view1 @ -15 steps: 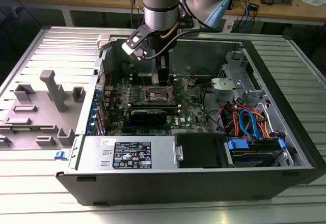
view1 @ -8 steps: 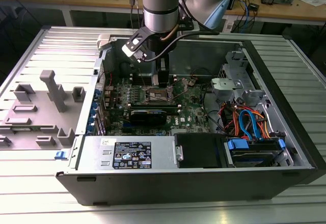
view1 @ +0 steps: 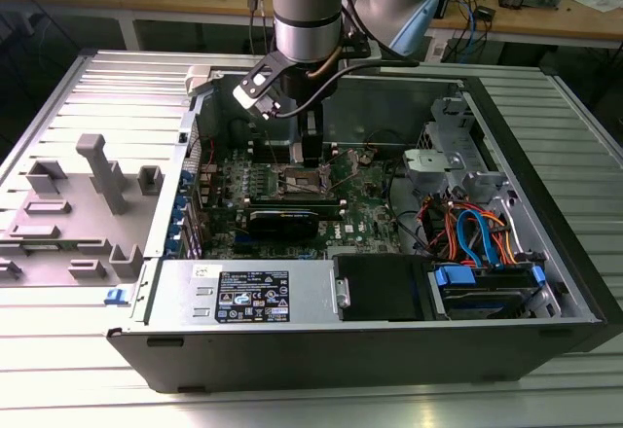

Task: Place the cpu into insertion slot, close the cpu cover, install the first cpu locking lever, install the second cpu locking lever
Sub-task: 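Place the cpu into insertion slot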

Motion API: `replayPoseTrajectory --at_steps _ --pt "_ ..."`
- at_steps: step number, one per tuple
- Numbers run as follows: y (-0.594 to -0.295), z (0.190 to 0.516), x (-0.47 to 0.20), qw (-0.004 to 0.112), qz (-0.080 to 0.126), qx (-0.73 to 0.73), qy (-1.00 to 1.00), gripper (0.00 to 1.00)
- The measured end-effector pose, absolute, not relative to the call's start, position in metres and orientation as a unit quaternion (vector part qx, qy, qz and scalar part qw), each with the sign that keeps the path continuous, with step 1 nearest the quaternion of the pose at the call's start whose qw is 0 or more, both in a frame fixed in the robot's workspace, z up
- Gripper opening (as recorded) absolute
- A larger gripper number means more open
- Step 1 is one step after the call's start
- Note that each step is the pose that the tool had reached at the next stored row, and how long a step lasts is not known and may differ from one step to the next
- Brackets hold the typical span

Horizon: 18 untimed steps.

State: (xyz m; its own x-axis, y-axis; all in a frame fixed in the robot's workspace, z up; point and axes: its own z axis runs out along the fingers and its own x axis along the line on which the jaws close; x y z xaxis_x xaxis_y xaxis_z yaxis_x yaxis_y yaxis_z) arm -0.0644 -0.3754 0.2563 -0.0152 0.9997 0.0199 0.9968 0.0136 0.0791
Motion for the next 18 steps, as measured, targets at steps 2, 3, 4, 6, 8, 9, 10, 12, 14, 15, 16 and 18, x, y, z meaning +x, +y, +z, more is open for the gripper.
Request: replayPoseTrajectory --at_steps 2,3,4,6,8,9,10,12,14,15,16,18 --pt "-0.375 0.256 -0.064 0.021 0.035 0.701 0.712 0.54" --pt "-0.375 0.256 -0.064 0.021 0.035 0.701 0.712 0.54" --pt "-0.375 0.254 -0.064 0.021 0.035 0.701 0.712 0.54" --pt "-0.376 0.232 -0.065 0.018 0.033 0.701 0.712 0.54" --pt "-0.377 0.225 -0.067 0.017 0.032 0.7 0.713 0.54" --pt "-0.377 0.224 -0.067 0.017 0.032 0.7 0.713 0.54" --pt "-0.377 0.223 -0.067 0.017 0.032 0.7 0.713 0.54" --pt "-0.377 0.221 -0.067 0.017 0.032 0.7 0.713 0.54" --pt "-0.377 0.22 -0.067 0.017 0.032 0.7 0.713 0.54" --pt "-0.377 0.22 -0.067 0.017 0.032 0.7 0.713 0.54" --pt "-0.377 0.22 -0.067 0.017 0.032 0.7 0.713 0.54" --pt "-0.377 0.22 -0.067 0.017 0.032 0.7 0.713 0.54"
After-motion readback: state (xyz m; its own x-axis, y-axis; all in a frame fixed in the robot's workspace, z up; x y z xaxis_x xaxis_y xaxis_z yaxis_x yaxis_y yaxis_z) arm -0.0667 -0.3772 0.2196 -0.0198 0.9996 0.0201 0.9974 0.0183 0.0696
